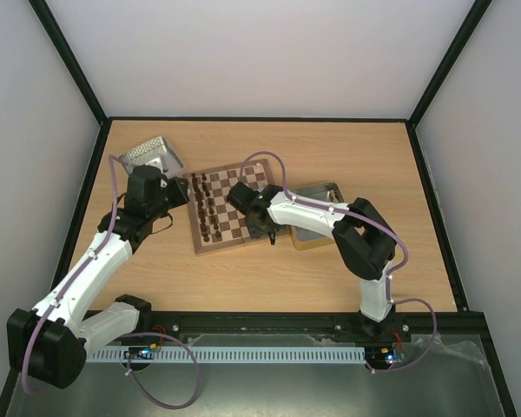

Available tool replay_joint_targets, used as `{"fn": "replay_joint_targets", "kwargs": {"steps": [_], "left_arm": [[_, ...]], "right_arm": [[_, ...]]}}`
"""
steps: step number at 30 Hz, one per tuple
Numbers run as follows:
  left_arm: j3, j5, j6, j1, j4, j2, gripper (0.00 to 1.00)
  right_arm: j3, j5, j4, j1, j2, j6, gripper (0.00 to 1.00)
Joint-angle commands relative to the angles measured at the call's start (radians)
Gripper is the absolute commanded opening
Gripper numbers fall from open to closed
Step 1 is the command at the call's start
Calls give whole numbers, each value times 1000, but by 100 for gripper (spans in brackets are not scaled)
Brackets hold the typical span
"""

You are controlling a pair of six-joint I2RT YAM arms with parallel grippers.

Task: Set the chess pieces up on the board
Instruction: Place the chess piece on the chessboard.

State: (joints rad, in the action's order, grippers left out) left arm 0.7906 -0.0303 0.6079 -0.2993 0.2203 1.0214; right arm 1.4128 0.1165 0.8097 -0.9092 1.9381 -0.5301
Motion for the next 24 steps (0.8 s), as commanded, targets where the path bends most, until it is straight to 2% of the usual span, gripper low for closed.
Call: {"fn": "replay_joint_targets", "kwargs": {"steps": [1,7,17,20,24], "left_arm": [[-5,-9,-15,9,4,-4,2],[-7,-11,-14,10,7,-4,2],[-5,-19,-13,11,8,-8,2],[-4,-24,-13,12,9,-8,2],[-1,-39,-16,11,3,-11,2]], "right_arm": [[26,30,-4,0,10,17,14],[20,38,-25,0,8,15,9],[10,50,-57,2,15,4,9],[10,45,-56,2,12,-4,14],[22,67,-30,2,-17,-28,29]]}}
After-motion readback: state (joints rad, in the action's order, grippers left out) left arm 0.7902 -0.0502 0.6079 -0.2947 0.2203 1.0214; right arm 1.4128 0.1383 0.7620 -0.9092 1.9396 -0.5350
